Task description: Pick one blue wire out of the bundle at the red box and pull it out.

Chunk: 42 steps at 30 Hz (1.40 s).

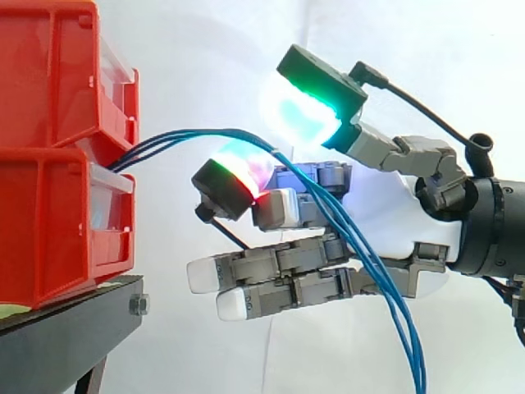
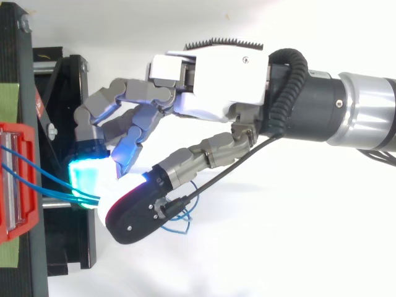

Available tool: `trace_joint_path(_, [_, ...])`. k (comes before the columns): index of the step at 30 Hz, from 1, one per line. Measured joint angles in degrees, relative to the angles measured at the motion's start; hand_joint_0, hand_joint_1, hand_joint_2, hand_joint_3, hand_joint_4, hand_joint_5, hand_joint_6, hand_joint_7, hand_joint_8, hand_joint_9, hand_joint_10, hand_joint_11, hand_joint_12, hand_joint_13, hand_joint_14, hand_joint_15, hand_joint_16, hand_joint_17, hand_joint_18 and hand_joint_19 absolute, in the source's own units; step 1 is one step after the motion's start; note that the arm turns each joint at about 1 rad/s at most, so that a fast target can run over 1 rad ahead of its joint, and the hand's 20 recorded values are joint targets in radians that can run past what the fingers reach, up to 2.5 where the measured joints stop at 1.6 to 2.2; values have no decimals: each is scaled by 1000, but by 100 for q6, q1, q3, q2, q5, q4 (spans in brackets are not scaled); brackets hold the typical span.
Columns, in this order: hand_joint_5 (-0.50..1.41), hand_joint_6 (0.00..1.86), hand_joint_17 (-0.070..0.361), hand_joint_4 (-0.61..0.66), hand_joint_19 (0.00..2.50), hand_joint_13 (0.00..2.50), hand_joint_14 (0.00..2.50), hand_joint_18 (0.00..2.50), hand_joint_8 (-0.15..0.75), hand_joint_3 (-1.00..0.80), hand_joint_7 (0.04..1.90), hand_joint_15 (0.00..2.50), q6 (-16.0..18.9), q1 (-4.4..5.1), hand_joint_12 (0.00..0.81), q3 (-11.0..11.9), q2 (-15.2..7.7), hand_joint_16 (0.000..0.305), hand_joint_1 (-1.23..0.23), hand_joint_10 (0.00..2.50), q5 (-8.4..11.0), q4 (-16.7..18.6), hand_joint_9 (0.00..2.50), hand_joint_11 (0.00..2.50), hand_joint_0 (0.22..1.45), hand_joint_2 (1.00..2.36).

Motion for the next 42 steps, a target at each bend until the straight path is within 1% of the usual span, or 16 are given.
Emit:
trace_joint_path(3, [-159, 878, 133, 148, 445, 610, 18, 439, 272, -500, 1061, 435, 0, 1, 408, 0, -1, 59, -688, 24, 0, -16, 1081, 817, 496, 1000])
trace_joint_path(4, [-159, 879, 129, 143, 441, 606, 17, 427, 261, -500, 1083, 437, 1, 1, 397, 0, -1, 57, -734, 23, 0, -26, 1080, 835, 527, 1001])
trace_joint_path(8, [-168, 893, 121, 132, 426, 602, 17, 426, 236, -387, 1082, 430, 8, 2, 378, 0, -1, 54, -817, 24, 0, -66, 1036, 855, 620, 1008])
trace_joint_path(11, [-181, 908, 121, 89, 415, 598, 19, 430, 237, -341, 1064, 431, 18, 2, 377, 0, -1, 54, -849, 24, 1, -81, 1007, 850, 655, 1011])
trace_joint_path(16, [-187, 918, 121, 38, 412, 589, 17, 433, 234, -271, 1079, 425, 45, 7, 372, -1, -1, 54, -870, 21, 1, -109, 994, 857, 663, 1014])
trace_joint_path(19, [-177, 921, 121, 44, 423, 591, 17, 431, 239, -221, 1112, 428, 62, 9, 371, -2, -1, 54, -831, 24, -1, -138, 1033, 848, 637, 1016])
trace_joint_path(22, [-164, 911, 131, 49, 415, 611, 16, 457, 245, -219, 1065, 417, 79, 10, 389, -3, -1, 58, -800, 22, -1, -157, 1071, 783, 612, 1011])
trace_joint_path(24, [-156, 895, 134, 39, 417, 618, 15, 459, 241, -209, 1106, 407, 85, 10, 393, -3, -1, 59, -795, 21, 0, -162, 1082, 747, 605, 1010])
trace_joint_path(29, [-137, 867, 142, -155, 405, 645, 13, 478, 163, -168, 1135, 359, 119, 11, 389, -4, -1, 63, -767, 16, 1, -165, 1128, 545, 585, 1006])
trace_joint_path(32, [-116, 830, 145, -208, 391, 656, 12, 487, 159, -155, 1129, 335, 147, 11, 391, -3, -1, 64, -735, 16, 1, -166, 1191, 471, 576, 1002])
trace_joint_path(35, [-104, 811, 143, -249, 376, 659, 13, 493, 154, -140, 1096, 319, 169, 11, 384, -3, -1, 64, -754, 16, 1, -166, 1216, 437, 577, 1001])
trace_joint_path(37, [-102, 809, 143, -247, 377, 660, 11, 496, 155, -126, 1054, 318, 185, 11, 382, -4, 1, 64, -768, 15, 1, -166, 1209, 435, 577, 1001])
trace_joint_path(39, [-101, 789, 140, -228, 374, 651, 12, 489, 158, -109, 1099, 332, 206, 11, 379, -4, 1, 62, -794, 14, 0, -167, 1181, 447, 584, 1002])
trace_joint_path(40, [-125, 821, 140, -169, 369, 634, 12, 487, 171, -84, 1032, 340, 215, 11, 385, -4, 0, 62, -808, 16, 0, -170, 1135, 489, 588, 1002])
trace_joint_path(41, [-140, 835, 136, -100, 371, 610, 12, 463, 173, -59, 1055, 344, 225, 11, 386, -4, 1, 61, -820, 16, 1, -174, 1093, 543, 604, 1004])
trace_joint_path(42, [-143, 837, 135, -83, 372, 598, 12, 456, 170, -52, 1071, 341, 232, 11, 386, -4, 2, 60, -824, 19, 1, -177, 1076, 553, 609, 1006])
